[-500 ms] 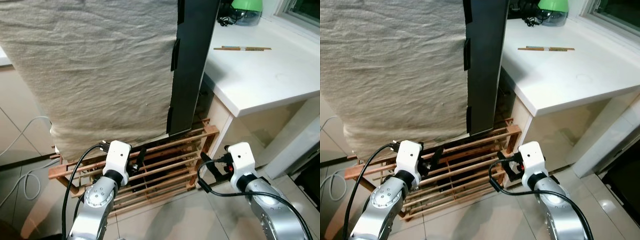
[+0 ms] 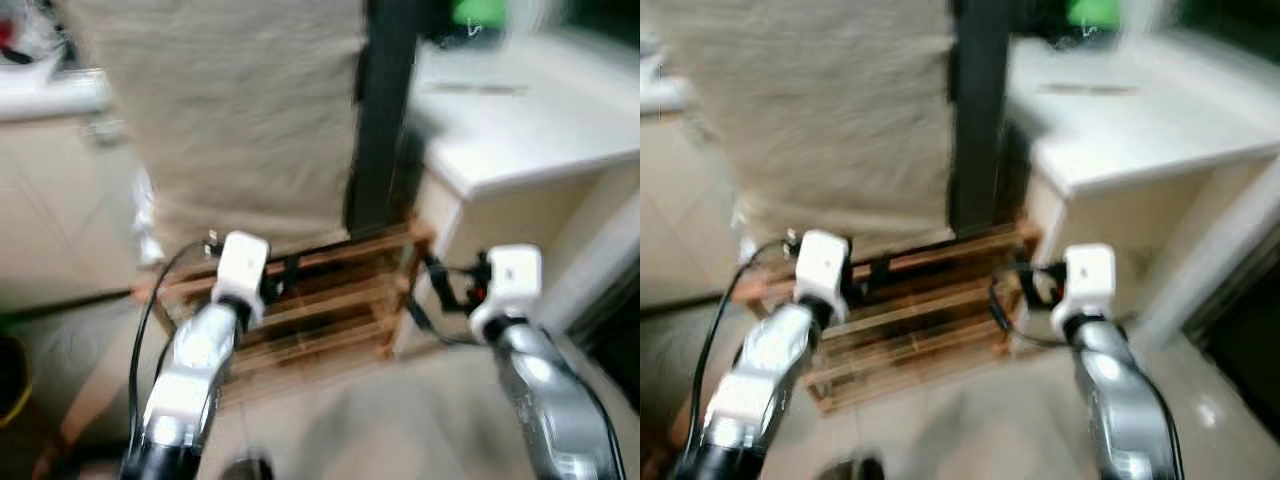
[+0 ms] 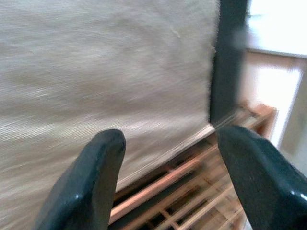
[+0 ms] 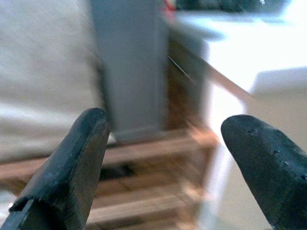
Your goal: Clothes washing
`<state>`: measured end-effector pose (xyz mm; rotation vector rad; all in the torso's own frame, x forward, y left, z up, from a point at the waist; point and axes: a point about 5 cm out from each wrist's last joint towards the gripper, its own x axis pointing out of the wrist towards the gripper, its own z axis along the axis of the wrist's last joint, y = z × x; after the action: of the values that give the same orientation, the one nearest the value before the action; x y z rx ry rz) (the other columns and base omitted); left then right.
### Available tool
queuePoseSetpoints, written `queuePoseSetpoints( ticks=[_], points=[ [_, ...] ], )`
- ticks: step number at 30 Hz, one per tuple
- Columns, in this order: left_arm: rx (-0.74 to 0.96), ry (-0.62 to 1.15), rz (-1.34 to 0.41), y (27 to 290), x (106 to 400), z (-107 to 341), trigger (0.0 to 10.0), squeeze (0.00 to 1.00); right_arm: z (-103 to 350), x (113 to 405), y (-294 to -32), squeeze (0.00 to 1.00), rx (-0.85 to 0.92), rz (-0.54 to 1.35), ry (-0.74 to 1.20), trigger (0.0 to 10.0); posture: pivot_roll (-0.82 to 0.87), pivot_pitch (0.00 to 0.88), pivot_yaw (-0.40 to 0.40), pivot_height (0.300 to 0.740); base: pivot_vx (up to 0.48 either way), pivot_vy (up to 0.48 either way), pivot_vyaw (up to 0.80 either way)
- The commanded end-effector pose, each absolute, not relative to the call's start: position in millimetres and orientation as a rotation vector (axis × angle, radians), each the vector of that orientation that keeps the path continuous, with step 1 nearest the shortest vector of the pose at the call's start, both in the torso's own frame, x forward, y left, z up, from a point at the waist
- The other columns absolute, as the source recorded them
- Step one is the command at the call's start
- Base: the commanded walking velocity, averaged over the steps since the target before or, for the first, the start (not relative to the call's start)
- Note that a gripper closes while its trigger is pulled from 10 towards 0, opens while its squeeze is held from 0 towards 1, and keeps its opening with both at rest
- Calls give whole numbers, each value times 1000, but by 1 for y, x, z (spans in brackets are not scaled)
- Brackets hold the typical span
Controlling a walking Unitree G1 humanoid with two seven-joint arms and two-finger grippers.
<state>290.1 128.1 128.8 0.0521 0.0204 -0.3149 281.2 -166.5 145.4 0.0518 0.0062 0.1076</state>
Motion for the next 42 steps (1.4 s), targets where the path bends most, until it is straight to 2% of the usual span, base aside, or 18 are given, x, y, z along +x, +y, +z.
queuePoseSetpoints(
  ticks=[1, 7, 12, 13, 14, 15, 21, 31, 42],
  points=[
    [29, -29, -328, 127, 296, 147, 10000, 1000, 156, 282, -161, 1000, 100, 101, -25, 10000, -62, 0, 22, 740, 0, 0, 0],
    [56, -80, -307, 129, 299, 164, 10000, 1000, 171, 287, -149, 1000, 96, 123, -67, 10000, -62, 0, 21, 740, 0, 0, 0],
    [94, -57, -220, 137, 302, 170, 10000, 1000, 168, 290, -147, 1000, 69, 95, -34, 10000, -60, 0, 18, 740, 0, 0, -641],
    [80, -48, -206, 139, 302, 170, 10000, 894, 167, 291, -147, 1000, 62, 83, -24, 10000, -60, 0, 18, 740, 0, 0, -800],
    [61, -45, -203, 140, 302, 170, 10000, 55, 167, 291, -147, 855, 70, 79, -16, 10000, -60, 0, 18, 740, 0, 0, -800],
    [76, -46, -211, 139, 301, 170, 10000, 0, 166, 291, -146, 0, 77, 74, -10, 10000, -59, 0, 15, 740, 0, 0, -800],
    [166, -81, -206, 136, 300, 175, 10000, 0, 162, 292, -144, 0, 68, 43, 12, 10000, -52, 0, 12, 740, 0, 0, -800],
    [137, -79, -204, 137, 303, 187, 10000, 0, 164, 295, -144, 0, 78, -36, 5, 10000, -52, 0, 12, 740, 231, 0, -776],
    [134, -70, -209, 138, 305, 191, 10000, 0, 167, 298, -135, 0, 76, 19, 5, 10000, -40, 0, 15, 740, 319, 0, 0]
  ],
)
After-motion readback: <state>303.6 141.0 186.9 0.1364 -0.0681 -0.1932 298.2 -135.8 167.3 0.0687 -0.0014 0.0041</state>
